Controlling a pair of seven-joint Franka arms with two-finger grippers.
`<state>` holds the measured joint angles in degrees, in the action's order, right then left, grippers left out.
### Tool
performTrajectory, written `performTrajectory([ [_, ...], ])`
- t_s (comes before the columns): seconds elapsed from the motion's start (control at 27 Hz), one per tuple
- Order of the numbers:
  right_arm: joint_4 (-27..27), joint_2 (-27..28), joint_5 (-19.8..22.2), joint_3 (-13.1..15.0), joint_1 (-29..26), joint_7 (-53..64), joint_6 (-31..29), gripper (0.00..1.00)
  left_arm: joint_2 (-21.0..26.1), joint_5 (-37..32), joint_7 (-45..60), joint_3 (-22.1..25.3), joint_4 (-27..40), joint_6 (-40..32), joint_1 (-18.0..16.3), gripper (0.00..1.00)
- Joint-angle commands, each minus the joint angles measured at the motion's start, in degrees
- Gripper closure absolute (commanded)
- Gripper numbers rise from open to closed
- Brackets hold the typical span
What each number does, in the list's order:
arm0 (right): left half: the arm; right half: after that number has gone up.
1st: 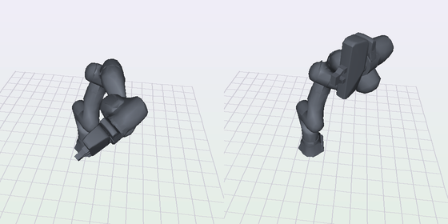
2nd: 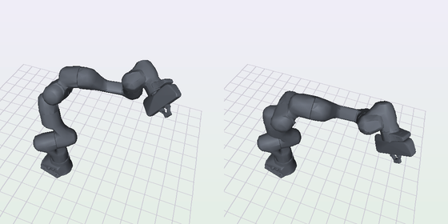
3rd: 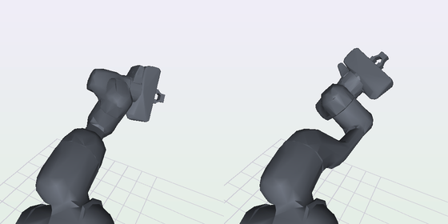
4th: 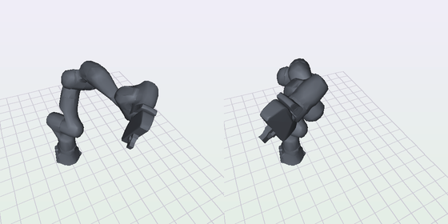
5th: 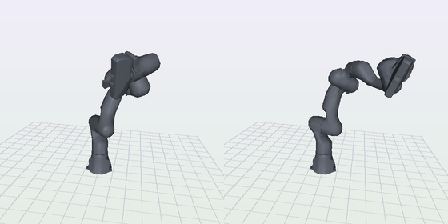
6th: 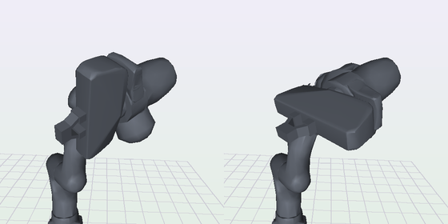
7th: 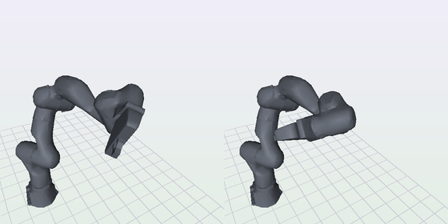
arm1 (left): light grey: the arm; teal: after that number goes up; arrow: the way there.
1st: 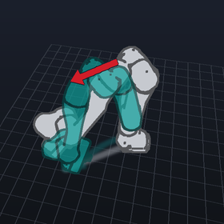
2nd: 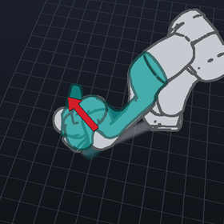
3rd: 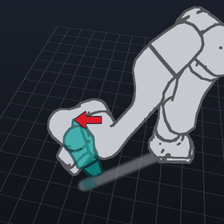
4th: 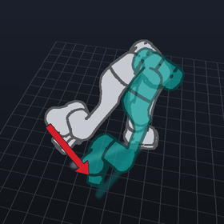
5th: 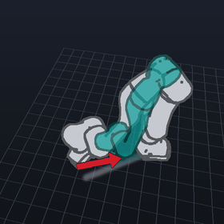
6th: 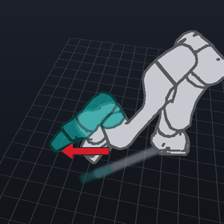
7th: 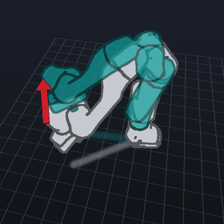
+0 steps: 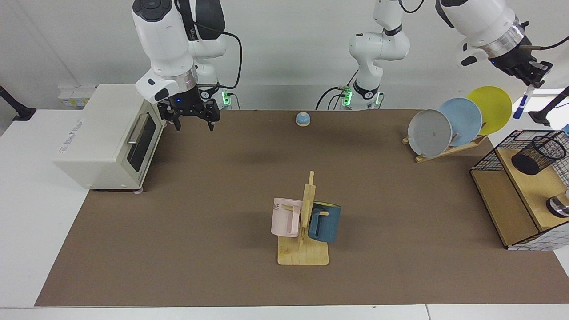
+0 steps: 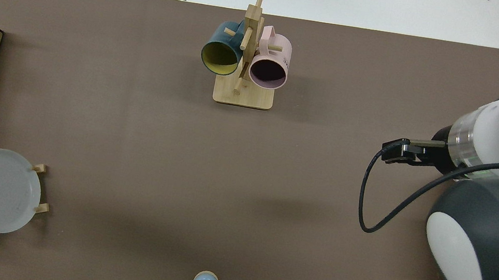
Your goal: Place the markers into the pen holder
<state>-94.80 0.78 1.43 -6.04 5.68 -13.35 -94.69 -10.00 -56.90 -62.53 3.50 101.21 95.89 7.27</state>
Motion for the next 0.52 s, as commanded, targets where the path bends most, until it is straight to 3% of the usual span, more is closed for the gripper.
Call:
performTrajectory([
  [0.0, -1.18, -0.52, -0.64, -0.73, -1.29, 1.14, -3.31, 0.01, 0.50, -3.57, -4.88, 0.72, -1.27, 0.00, -0.76, 1.00],
  [0.48, 1.20, -0.96, -0.73, -1.08, -0.67, -2.46, -0.14, 0.01, 2.96, -4.54, -9.46, 0.81, -1.27, 3.51, -6.12, 1.00],
])
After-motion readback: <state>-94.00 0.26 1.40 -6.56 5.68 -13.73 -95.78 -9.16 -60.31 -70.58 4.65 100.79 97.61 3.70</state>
